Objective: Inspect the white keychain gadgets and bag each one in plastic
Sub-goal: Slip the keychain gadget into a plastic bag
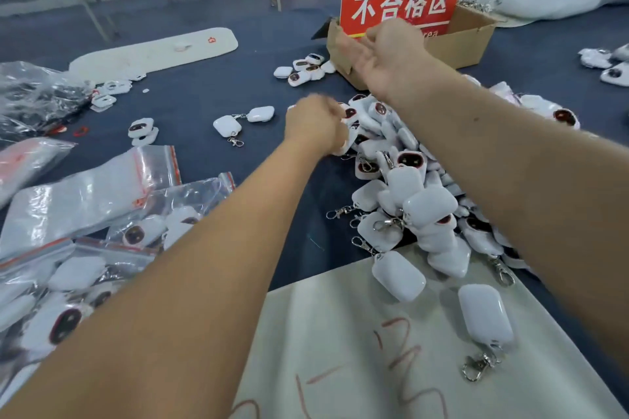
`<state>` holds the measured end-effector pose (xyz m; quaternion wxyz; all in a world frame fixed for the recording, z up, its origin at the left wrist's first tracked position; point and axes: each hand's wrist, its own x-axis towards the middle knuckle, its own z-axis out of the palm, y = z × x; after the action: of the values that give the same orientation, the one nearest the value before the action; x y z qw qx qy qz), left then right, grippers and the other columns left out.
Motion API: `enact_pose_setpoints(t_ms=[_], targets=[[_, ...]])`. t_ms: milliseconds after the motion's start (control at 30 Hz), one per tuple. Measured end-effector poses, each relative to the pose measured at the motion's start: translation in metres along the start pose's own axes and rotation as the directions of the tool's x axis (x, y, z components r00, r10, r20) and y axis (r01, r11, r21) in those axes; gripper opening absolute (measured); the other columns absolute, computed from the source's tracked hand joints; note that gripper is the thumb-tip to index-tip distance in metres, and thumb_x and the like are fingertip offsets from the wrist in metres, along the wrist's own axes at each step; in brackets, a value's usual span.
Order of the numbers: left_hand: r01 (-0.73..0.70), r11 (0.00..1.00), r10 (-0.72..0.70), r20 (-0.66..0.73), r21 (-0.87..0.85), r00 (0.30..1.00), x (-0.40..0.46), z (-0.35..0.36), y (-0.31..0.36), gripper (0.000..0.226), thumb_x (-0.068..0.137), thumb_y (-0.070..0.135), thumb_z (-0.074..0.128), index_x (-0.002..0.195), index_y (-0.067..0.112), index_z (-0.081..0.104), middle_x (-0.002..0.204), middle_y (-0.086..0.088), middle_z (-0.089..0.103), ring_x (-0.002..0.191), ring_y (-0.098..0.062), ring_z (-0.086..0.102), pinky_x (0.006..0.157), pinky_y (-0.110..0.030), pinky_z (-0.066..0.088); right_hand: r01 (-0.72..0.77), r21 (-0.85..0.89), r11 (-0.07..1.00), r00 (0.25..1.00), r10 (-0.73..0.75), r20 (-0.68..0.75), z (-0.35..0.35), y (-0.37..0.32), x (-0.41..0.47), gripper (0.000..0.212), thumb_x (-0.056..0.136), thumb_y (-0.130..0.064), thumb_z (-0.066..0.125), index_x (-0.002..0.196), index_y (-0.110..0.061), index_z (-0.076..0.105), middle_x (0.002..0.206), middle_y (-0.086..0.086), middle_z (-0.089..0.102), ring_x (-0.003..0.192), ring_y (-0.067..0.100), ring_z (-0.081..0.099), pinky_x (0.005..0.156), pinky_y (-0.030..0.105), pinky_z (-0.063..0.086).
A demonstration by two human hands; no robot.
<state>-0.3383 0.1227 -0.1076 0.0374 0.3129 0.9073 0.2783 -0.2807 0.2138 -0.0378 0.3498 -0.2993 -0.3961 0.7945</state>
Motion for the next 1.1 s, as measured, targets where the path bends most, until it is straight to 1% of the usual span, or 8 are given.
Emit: enact_pose_setpoints(t_ms=[133,233,333,433,600,733,833,1100], targets=[[-0.207,0.967,0.206,0.020,0.150,0.978,-0.022,0.005,-0.010,0.025,0.088,0.010,0.054,0.097,0.026,0.069,0.112,-0.005,0.063,0.116,-0.034,0.054,0.092,-0.034,0.040,-0.033,-0.192,0.981,0.999,0.036,0.014,0.003,0.022,-0.027,0.021,0.106,-0.005,0.040,0.104,-0.009,0.060,0.107,0.012,0.073,0.053,0.017,0.069,0.053,0.027,0.059],[-0.272,0.931,0.280,0.003,0.245,0.960,-0.049,0.001,-0.023,0.019,0.084,0.005,0.055,0.090,0.022,0.061,0.108,-0.003,0.057,0.108,-0.034,0.050,0.085,-0.034,0.033,0.123,-0.468,0.875,0.992,-0.118,0.039,-0.004,0.044,-0.048,0.026,0.098,-0.003,0.041,0.108,-0.015,0.061,0.106,0.007,0.071,0.076,0.019,0.075,0.068,0.034,0.064],[-0.199,0.956,0.230,-0.131,0.216,0.964,-0.070,-0.002,-0.046,0.023,0.087,0.001,0.052,0.100,0.016,0.064,0.107,-0.010,0.056,0.098,-0.035,0.050,0.076,-0.035,0.033,0.217,-0.595,0.774,0.974,-0.216,0.074,-0.011,0.065,-0.081,0.031,0.087,0.001,0.046,0.102,-0.018,0.064,0.109,0.005,0.071,0.104,0.030,0.071,0.094,0.050,0.059],[-0.078,0.991,0.093,-0.139,0.107,0.986,-0.080,-0.008,-0.065,0.020,0.092,0.013,0.058,0.111,0.013,0.059,0.103,-0.010,0.046,0.084,-0.032,0.043,0.072,-0.035,0.032,0.237,-0.600,0.764,0.969,-0.233,0.086,-0.015,0.086,-0.104,0.030,0.087,0.001,0.047,0.097,-0.023,0.062,0.106,0.003,0.072,0.100,0.027,0.071,0.092,0.048,0.058],[0.020,0.953,-0.008,-0.042,0.301,0.999,-0.079,-0.026,-0.068,0.019,0.097,0.026,0.055,0.107,0.013,0.065,0.108,-0.012,0.060,0.099,-0.035,0.057,0.074,-0.035,0.039,0.329,-0.625,0.708,0.942,-0.291,0.166,-0.029,0.115,-0.128,0.022,0.094,-0.002,0.054,0.102,-0.019,0.064,0.091,-0.007,0.067,0.092,0.022,0.070,0.086,0.038,0.055],[0.082,0.981,-0.123,-0.242,-0.175,0.962,-0.104,-0.034,-0.070,0.016,0.097,0.024,0.062,0.091,0.013,0.072,0.089,-0.003,0.073,0.088,-0.027,0.069,0.075,-0.036,0.051,0.371,-0.656,0.657,0.928,-0.275,0.250,-0.048,0.125,-0.124,0.019,0.102,-0.009,0.052,0.115,-0.016,0.063,0.093,-0.011,0.062,0.087,0.028,0.072,0.085,0.049,0.057],[0.076,0.778,-0.246,-0.192,-0.624,0.950,-0.140,-0.035,-0.075,0.009,0.092,0.022,0.074,0.100,0.019,0.068,0.069,0.000,0.074,0.055,-0.016,0.070,0.060,-0.034,0.057,0.374,-0.592,0.714,0.905,-0.142,0.400,-0.056,0.134,-0.126,0.019,0.107,-0.012,0.049,0.119,-0.016,0.064,0.089,-0.001,0.068,0.065,0.026,0.069,0.055,0.038,0.052],[0.101,0.549,-0.320,-0.097,-0.830,0.943,-0.175,-0.035,-0.106,0.015,0.092,0.003,0.073,0.105,0.006,0.068,0.065,-0.002,0.073,0.055,-0.011,0.063,0.057,-0.020,0.053,0.421,-0.478,0.771,0.817,-0.092,0.570,-0.065,0.140,-0.124,0.028,0.100,-0.007,0.065,0.125,-0.018,0.070,0.072,0.000,0.070,0.054,0.018,0.060,0.049,0.026,0.048]])
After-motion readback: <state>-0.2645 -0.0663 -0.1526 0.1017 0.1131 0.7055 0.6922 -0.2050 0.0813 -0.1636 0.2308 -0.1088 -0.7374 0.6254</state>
